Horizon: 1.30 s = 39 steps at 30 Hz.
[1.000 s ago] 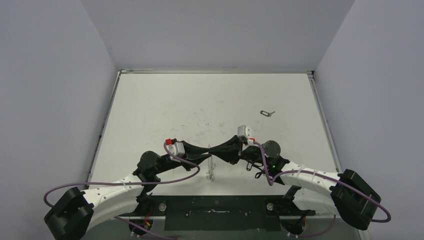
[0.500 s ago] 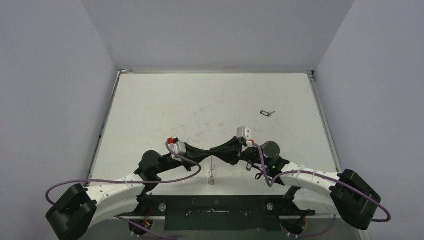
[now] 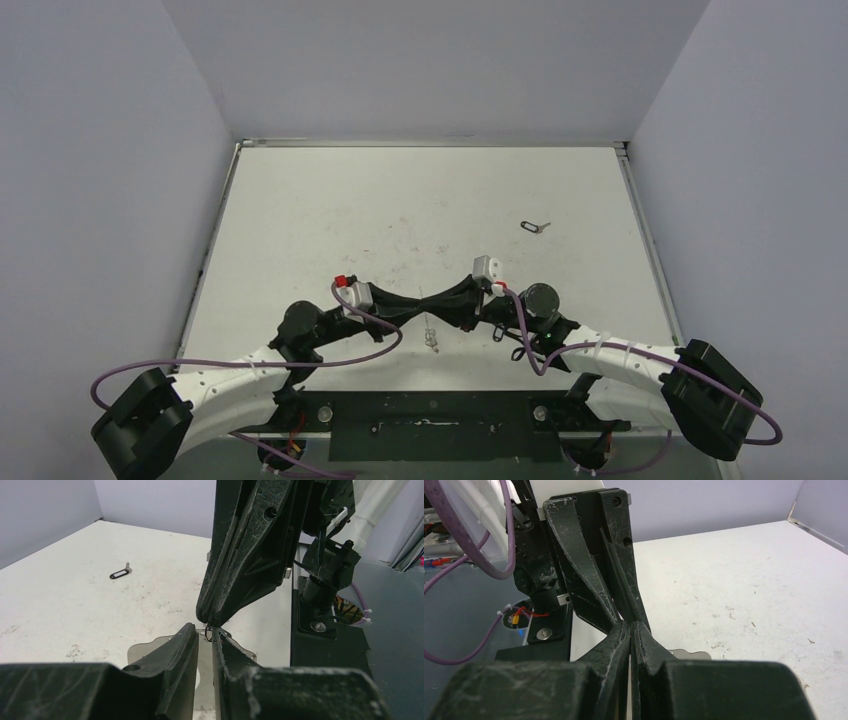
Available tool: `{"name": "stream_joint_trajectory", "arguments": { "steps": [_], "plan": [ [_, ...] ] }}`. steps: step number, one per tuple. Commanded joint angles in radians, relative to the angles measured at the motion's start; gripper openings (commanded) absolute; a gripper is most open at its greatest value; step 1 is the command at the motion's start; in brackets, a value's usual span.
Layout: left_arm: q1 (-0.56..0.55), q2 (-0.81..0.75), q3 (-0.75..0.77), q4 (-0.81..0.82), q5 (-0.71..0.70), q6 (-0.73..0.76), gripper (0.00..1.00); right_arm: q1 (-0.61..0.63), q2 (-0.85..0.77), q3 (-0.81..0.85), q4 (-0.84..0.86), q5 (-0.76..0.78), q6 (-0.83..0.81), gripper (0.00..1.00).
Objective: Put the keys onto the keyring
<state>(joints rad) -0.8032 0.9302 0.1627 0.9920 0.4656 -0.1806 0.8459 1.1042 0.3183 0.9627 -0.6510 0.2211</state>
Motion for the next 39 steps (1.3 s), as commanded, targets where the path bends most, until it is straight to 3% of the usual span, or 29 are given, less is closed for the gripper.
{"name": "stream_joint_trajectory", "arguments": {
  "steps": [1,6,10,12,17,28,29,32,35,39],
  "plan": [
    [-0.002,0.021,0.049,0.049,0.014,-0.005,0.15,0.009,-0.023,-0.001,0.042,-0.013,-0.012,0.00],
    [-0.002,0.046,0.054,0.032,0.021,0.003,0.26,0.009,-0.030,-0.002,0.042,-0.012,-0.014,0.00],
    [-0.002,0.052,0.053,0.017,0.020,0.013,0.26,0.009,-0.038,-0.001,0.043,-0.012,-0.013,0.00],
    [-0.002,0.048,0.049,0.014,0.016,0.016,0.22,0.009,-0.043,-0.001,0.044,-0.012,-0.011,0.00],
    [-0.003,0.044,0.055,-0.005,0.020,0.024,0.00,0.009,-0.046,-0.001,0.056,-0.012,-0.003,0.00],
    [-0.003,0.024,0.062,-0.035,0.006,0.023,0.00,0.009,-0.050,0.003,0.039,0.002,-0.003,0.01],
    [-0.004,0.014,0.064,-0.056,0.001,0.027,0.00,0.007,-0.057,0.007,0.015,0.013,-0.011,0.13],
    [-0.003,-0.015,0.067,-0.123,-0.025,0.042,0.00,0.004,-0.101,0.009,-0.055,0.094,-0.042,0.61],
    [-0.002,-0.046,0.075,-0.201,-0.042,0.070,0.00,-0.004,-0.168,0.004,-0.116,0.186,-0.077,0.79],
    [-0.003,-0.106,0.104,-0.361,-0.064,0.130,0.00,-0.025,-0.265,0.004,-0.198,0.255,-0.110,0.88]
  ]
}}
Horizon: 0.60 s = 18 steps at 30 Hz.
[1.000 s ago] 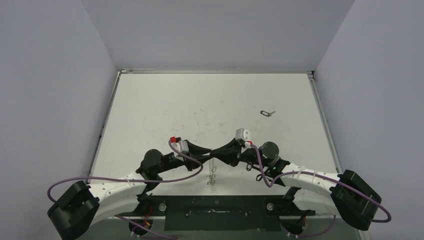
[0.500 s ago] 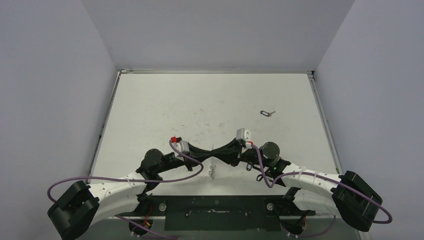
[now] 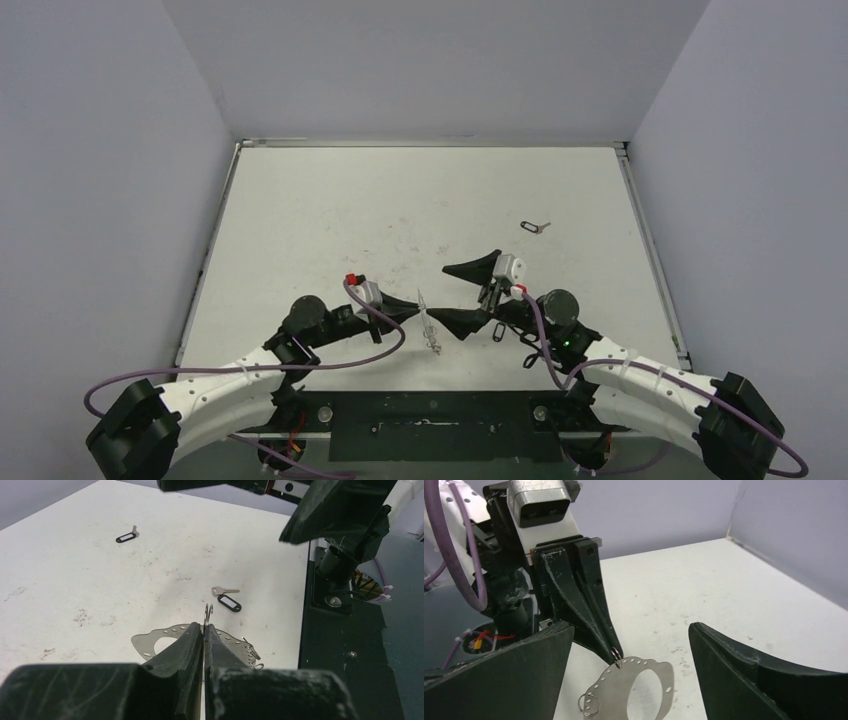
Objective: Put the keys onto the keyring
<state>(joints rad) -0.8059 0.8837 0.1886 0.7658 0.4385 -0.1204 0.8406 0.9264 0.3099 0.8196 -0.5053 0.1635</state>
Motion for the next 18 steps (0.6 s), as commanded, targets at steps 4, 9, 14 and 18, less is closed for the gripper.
{"name": "stream_joint_trajectory", "arguments": {
  "steps": [4,9,14,18],
  "plan": [
    [-0.002,-0.118,0.110,-0.282,-0.051,0.153,0.00,-0.030,-0.158,0.020,-0.166,0.144,-0.100,0.92],
    [-0.002,-0.174,0.168,-0.472,-0.067,0.278,0.00,-0.035,-0.206,0.026,-0.272,0.181,-0.115,0.95],
    [-0.002,-0.205,0.240,-0.632,-0.090,0.394,0.00,-0.037,-0.231,0.029,-0.335,0.312,-0.030,1.00],
    [-0.002,-0.206,0.291,-0.738,-0.140,0.432,0.00,-0.040,-0.224,0.084,-0.493,0.513,0.077,1.00]
  ]
}}
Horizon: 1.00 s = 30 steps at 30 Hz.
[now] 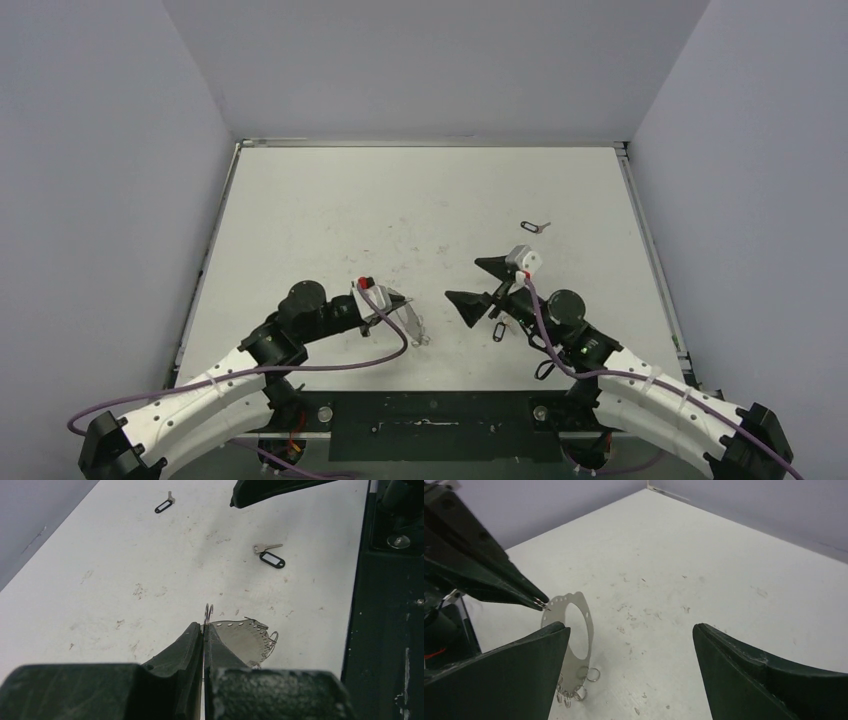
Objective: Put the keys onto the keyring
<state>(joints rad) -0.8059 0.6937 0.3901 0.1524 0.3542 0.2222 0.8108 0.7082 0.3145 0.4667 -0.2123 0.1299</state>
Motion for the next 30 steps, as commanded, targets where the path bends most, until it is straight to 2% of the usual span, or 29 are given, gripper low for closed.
{"name": "stream_joint_trajectory", "arguments": {
  "steps": [1,5,8,13,23,30],
  "plan": [
    [-0.002,-0.017,0.096,-0.139,-0.063,0.092,0.00,-0.011,0.002,0.100,-0.187,0.278,0.124,1.00],
    [-0.001,-0.029,0.096,-0.151,-0.078,0.080,0.00,-0.018,0.062,0.198,-0.415,0.405,0.171,1.00],
    [-0.001,-0.041,0.079,-0.139,-0.082,0.058,0.00,-0.028,0.134,0.275,-0.604,0.536,0.265,0.98],
    [-0.002,-0.065,0.037,-0.095,-0.087,0.017,0.00,-0.041,0.282,0.380,-0.848,0.660,0.415,0.95],
    [-0.003,-0.091,-0.012,-0.043,-0.111,-0.039,0.00,-0.040,0.373,0.416,-1.074,0.696,0.542,0.84],
    [-0.003,-0.079,-0.060,0.050,-0.120,-0.083,0.00,-0.034,0.366,0.418,-1.139,0.650,0.551,0.76]
  ]
}}
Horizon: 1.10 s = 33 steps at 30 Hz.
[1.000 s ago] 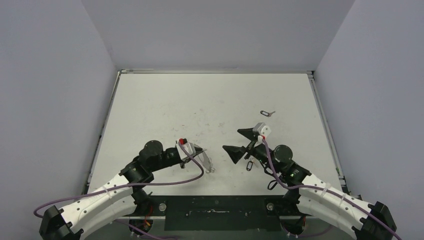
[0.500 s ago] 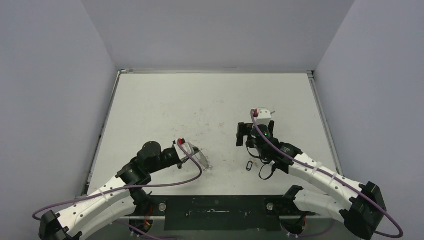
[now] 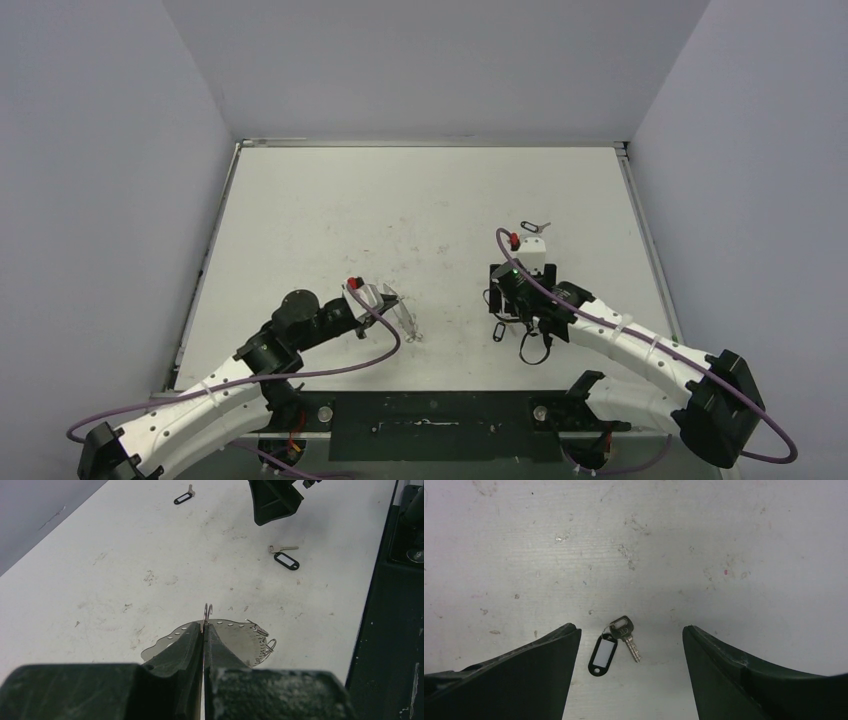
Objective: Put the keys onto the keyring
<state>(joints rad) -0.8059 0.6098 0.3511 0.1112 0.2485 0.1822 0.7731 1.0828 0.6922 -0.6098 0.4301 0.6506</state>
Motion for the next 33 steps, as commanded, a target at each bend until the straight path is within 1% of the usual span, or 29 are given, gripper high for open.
{"name": "stream_joint_trajectory", "arguments": {
  "steps": [1,2,6,8,11,14,21,24,26,29,30,31,33],
  "plan": [
    [-0.003,0.010,-0.025,0.104,-0.017,-0.047,0.00,0.005,0.002,0.043,-0.072,0.001,0.032,0.75],
    [-0.003,0.015,-0.028,0.114,-0.018,-0.053,0.00,0.005,0.017,0.047,-0.083,-0.005,0.033,0.74],
    [-0.002,0.035,-0.032,0.133,-0.021,-0.064,0.00,0.017,0.103,0.065,-0.120,-0.022,0.036,0.55],
    [-0.003,0.042,-0.034,0.137,-0.023,-0.069,0.00,0.028,0.148,0.081,-0.135,-0.018,0.045,0.53],
    [-0.004,0.044,-0.036,0.140,-0.024,-0.076,0.00,0.044,0.201,0.104,-0.136,-0.015,0.052,0.45],
    [-0.003,0.041,-0.038,0.141,-0.023,-0.081,0.00,0.055,0.232,0.126,-0.133,-0.015,0.058,0.44],
    [-0.004,0.034,-0.049,0.160,-0.025,-0.088,0.00,0.057,0.240,0.141,-0.126,-0.026,0.061,0.49],
    [-0.004,0.037,-0.050,0.163,-0.025,-0.086,0.00,0.058,0.252,0.139,-0.122,-0.039,0.062,0.49],
    [-0.003,0.039,-0.053,0.162,-0.026,-0.084,0.00,0.058,0.273,0.139,-0.117,-0.042,0.063,0.46],
    [-0.003,0.041,-0.054,0.159,-0.024,-0.082,0.00,0.058,0.310,0.146,-0.107,-0.054,0.060,0.24],
    [-0.003,0.040,-0.054,0.157,-0.023,-0.082,0.00,0.058,0.324,0.149,-0.102,-0.058,0.059,0.19],
    [-0.003,0.037,-0.054,0.154,-0.020,-0.082,0.00,0.058,0.337,0.152,-0.096,-0.061,0.058,0.17],
    [-0.003,0.034,-0.054,0.149,-0.018,-0.082,0.00,0.058,0.357,0.159,-0.085,-0.066,0.060,0.16]
  ]
}}
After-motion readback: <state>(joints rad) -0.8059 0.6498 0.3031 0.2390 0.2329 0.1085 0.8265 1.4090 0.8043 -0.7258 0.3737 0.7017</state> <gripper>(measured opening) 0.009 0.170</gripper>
